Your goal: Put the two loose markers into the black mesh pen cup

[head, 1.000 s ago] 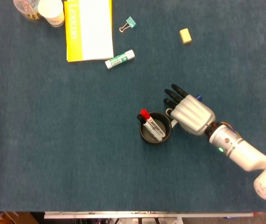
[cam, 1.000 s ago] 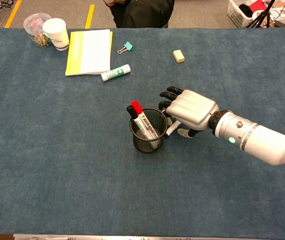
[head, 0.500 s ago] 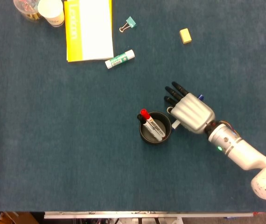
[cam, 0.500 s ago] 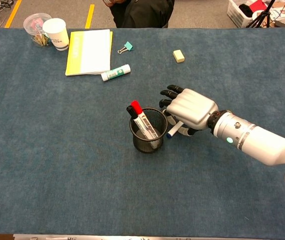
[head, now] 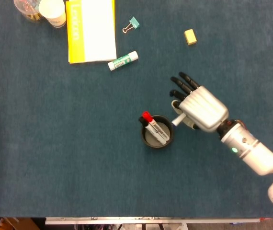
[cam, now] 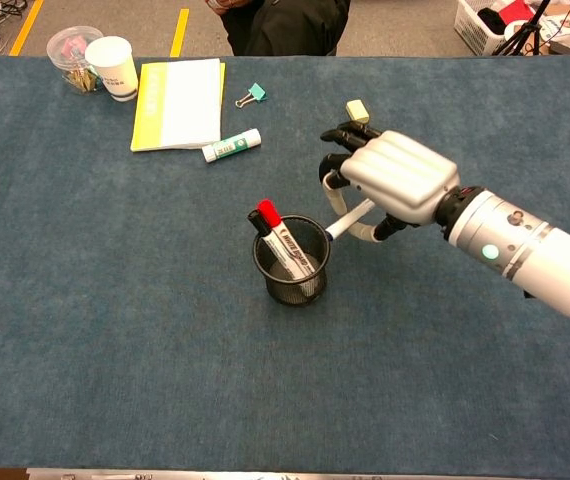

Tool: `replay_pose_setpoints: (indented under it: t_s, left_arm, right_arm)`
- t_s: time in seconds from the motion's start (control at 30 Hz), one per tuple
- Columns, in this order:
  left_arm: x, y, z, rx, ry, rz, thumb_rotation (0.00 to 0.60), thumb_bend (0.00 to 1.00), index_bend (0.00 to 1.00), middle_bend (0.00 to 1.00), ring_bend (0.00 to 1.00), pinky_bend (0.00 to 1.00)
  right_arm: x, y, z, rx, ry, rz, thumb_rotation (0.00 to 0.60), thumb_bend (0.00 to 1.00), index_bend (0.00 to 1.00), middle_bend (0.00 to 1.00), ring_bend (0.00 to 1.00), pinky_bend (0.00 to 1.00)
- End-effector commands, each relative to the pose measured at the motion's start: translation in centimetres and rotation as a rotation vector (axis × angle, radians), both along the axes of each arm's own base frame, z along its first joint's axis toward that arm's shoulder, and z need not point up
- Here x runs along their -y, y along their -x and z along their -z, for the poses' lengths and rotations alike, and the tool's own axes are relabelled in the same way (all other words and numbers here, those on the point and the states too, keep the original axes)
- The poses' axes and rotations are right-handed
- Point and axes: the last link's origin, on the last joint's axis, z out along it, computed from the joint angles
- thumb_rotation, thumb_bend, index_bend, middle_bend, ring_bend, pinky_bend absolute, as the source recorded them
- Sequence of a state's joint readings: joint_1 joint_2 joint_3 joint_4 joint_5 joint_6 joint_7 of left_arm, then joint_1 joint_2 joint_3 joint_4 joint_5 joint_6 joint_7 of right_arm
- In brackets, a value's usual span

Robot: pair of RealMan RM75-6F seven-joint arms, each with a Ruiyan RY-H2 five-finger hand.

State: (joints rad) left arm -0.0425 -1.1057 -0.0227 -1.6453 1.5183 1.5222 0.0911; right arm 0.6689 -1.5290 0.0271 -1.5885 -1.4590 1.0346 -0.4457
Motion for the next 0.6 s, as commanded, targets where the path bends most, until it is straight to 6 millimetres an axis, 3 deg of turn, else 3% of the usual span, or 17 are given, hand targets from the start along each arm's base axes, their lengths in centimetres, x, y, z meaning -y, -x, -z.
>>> replay_pose_setpoints:
  t_s: [0.03, 0.3, 0.6]
  left_arm:
    - [0.0, -0.2, 0.0, -0.004, 0.001, 0.004, 0.600, 0.15, 0.18, 0.18, 0.18, 0.15]
    - [0.0, -0.7, 0.0, -0.011, 0.005, 0.010, 0.600, 0.15, 0.18, 0.18, 0.18, 0.15]
    - [0.0, -0.9, 0.0, -0.011, 0.008, 0.011, 0.600, 0.15, 0.18, 0.18, 0.18, 0.15]
  right_arm:
    - [-0.1, -2.0, -3.7, 0.196, -0.018, 0.030, 0.600, 0.26, 0.62, 0.34, 0.06, 0.00]
    - [-1.2, -3.0, -6.5, 0.384, -0.142, 0.088, 0.600, 0.26, 0.62, 0.35, 0.08, 0.00]
    - [-2.5, -3.7, -4.7, 0.548, -0.360, 0.189, 0.600, 0.26, 0.62, 0.35, 0.08, 0.00]
